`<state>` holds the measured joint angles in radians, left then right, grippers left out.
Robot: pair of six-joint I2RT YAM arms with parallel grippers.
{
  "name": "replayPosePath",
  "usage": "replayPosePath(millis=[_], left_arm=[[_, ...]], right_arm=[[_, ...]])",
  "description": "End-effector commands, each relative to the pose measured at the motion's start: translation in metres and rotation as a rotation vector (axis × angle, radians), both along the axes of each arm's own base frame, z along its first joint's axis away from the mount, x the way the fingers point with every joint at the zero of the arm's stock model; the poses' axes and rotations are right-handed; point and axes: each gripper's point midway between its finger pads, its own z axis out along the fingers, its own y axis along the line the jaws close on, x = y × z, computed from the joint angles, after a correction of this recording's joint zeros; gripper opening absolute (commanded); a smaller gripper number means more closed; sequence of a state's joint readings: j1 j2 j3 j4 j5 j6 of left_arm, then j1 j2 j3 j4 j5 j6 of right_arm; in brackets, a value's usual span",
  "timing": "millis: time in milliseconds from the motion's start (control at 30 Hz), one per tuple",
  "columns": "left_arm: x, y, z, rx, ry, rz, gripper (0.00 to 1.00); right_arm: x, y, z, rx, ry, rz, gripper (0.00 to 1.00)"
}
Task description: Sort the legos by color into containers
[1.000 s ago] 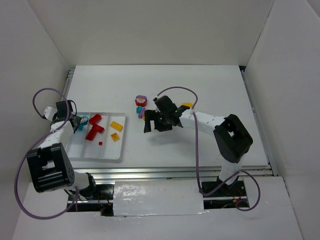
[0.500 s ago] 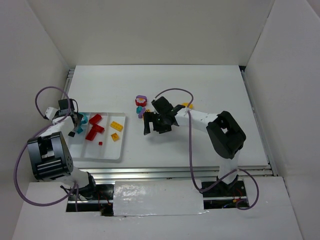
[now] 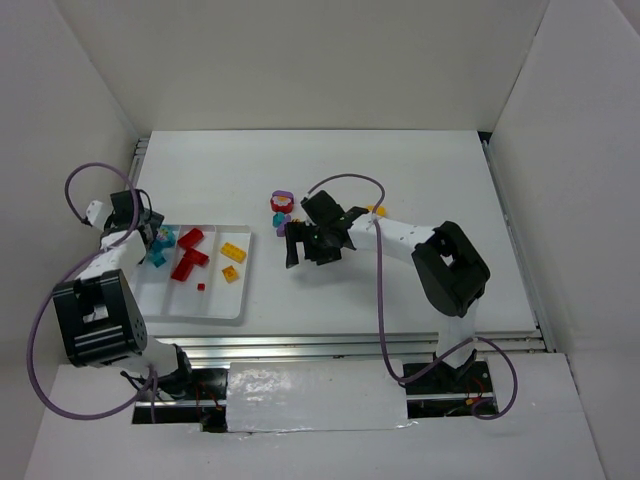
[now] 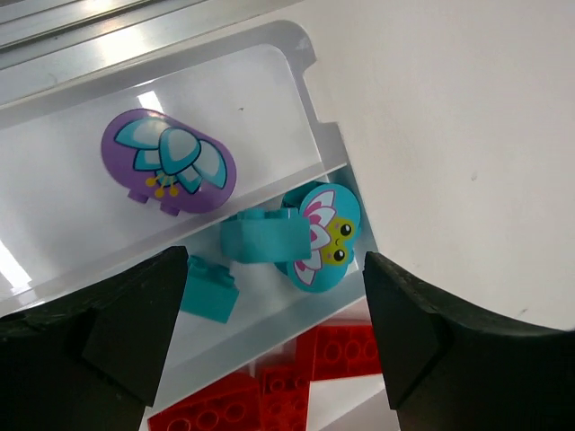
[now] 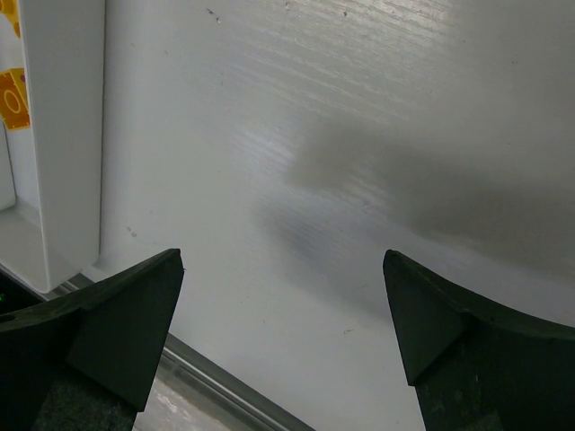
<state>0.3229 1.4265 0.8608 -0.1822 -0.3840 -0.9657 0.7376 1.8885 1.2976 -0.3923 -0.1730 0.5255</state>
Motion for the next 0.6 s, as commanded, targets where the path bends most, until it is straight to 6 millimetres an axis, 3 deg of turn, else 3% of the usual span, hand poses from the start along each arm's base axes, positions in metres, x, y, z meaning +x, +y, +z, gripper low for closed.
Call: replayPosePath(millis=[0, 133, 233, 333, 400, 567], left_arm=[[0.015, 0.005, -0.009, 0.002, 0.032, -0.027, 0.91], [0.017, 0.007, -0.019, -0.001, 0.068, -0.031, 0.90], [0.019, 0.006, -0.020, 0.005, 0.056, -0.041, 0.83], [0.020, 0.005, -0.023, 0.004, 0.055, -0.054, 0.60], [0.019, 0.005, -0.025, 0.000, 0.062, -0.053, 0.32], [0.018, 0.005, -0.017, 0.011, 0.043, -0.056, 0.15]], right_arm=[[0.001, 0.005, 0.001, -0.016, -0.015, 0.021, 1.00], [0.003, 0.005, -0.005, -0.033, -0.006, 0.026, 1.00], [0.007, 0.009, -0.003, -0.027, -0.010, 0.025, 1.00], [0.010, 0.013, 0.000, -0.012, -0.015, 0.019, 1.00], [0.010, 0.013, -0.001, -0.012, -0.015, 0.019, 1.00], [0.007, 0.011, -0.008, -0.022, -0.007, 0.018, 1.00]])
